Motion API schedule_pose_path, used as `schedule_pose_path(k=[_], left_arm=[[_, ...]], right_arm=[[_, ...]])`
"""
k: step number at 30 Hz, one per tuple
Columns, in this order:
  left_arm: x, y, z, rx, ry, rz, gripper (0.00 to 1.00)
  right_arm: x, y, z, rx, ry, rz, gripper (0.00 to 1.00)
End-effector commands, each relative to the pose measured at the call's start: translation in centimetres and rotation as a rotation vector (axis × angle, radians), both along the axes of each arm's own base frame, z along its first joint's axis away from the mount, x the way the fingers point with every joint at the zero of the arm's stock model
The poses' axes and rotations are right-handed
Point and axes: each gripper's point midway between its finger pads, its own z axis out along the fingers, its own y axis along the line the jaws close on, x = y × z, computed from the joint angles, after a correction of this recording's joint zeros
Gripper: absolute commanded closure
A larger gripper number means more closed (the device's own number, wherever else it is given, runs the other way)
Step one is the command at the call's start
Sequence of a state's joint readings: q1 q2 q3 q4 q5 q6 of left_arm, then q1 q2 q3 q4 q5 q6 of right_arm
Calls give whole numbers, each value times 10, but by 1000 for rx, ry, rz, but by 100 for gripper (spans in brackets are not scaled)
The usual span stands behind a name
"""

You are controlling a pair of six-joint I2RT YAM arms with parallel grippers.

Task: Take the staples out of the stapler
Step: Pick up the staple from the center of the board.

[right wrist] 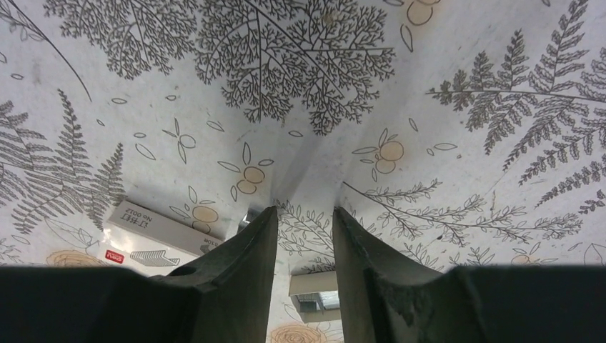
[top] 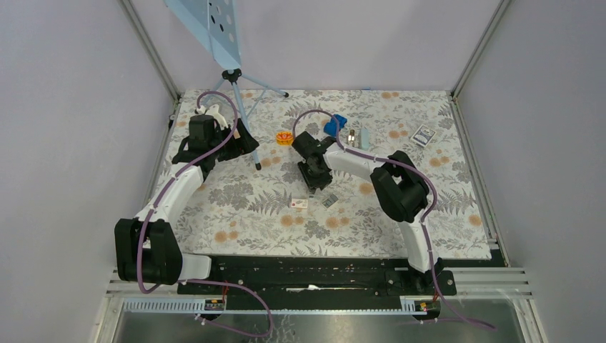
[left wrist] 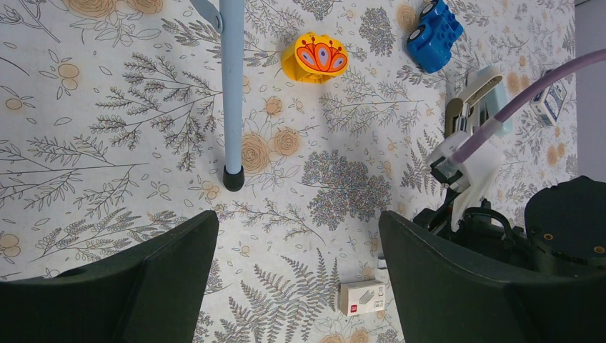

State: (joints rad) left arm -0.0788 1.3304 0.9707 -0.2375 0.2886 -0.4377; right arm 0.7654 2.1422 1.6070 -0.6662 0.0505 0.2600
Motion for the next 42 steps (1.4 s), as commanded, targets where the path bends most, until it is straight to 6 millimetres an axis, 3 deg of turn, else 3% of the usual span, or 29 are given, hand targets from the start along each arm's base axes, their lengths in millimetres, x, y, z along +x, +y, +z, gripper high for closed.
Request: schedule_pose_path(k=[1, 5, 8, 12, 17, 25, 29, 42], left_arm=[[4, -1, 14, -10, -56, -5, 13], [4, -1, 14, -10, -58, -5, 13], [4, -1, 15, -10, -61, -6, 13], [3, -1, 16, -10, -62, -4, 13], [4, -2, 17, -14, -66, -7, 13], [3, -1, 18, -11, -70, -6, 13], [3, -1, 19, -14, -70, -6, 13], [3, -1, 19, -11, -71, -4, 13]], right_arm=[[-9, -6, 12, -12, -11, 35, 58], [8, -9, 29, -27, -101, -38, 57], [14, 2, 45, 34, -128, -64, 54], [7, 23, 55, 149, -95, 8, 54], [5, 13, 48, 98, -125, 202, 51], [-19, 4, 31, 71, -35, 551, 41], [-27, 6, 29, 105, -20, 628, 35], [-29, 15, 3, 35, -11, 720, 37]])
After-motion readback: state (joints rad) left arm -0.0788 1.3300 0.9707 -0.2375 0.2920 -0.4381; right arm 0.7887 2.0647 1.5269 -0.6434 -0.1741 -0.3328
